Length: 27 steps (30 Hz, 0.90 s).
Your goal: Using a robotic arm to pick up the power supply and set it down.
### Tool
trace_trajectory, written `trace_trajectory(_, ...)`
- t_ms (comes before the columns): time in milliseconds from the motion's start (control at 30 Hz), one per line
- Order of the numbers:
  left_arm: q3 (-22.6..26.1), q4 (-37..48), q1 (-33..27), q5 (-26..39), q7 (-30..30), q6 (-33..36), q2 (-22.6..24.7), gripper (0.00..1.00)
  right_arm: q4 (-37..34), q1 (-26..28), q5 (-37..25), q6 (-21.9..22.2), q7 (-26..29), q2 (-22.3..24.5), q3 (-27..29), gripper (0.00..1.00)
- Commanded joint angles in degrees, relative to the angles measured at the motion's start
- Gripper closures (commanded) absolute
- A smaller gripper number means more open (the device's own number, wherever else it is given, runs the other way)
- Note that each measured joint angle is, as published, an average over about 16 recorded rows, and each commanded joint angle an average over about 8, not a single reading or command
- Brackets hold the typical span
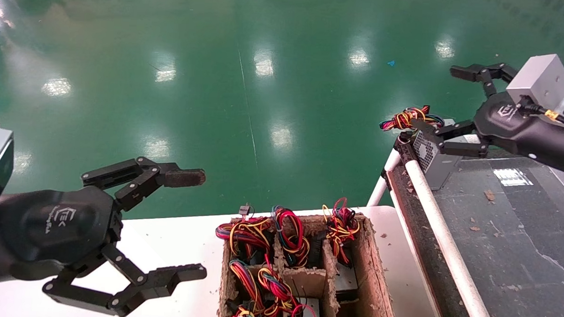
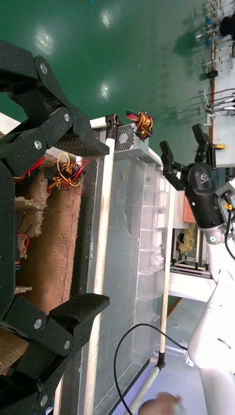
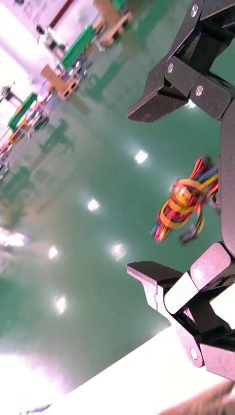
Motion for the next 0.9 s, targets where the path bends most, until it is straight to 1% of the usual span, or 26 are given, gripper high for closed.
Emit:
trace_trajectory(33,0.0,0.0,0.0,0.0,0.0,0.0,0.0,0.0,0.8,-0.6,1.0,-0.9,0.8,0.2,0.0,0.0)
trace_trajectory(900,0.0,0.0,0.0,0.0,0.0,0.0,0.0,0.0,10.6,-7.6,13.6,-12.3,11.2,3.2,-0.3,0.0)
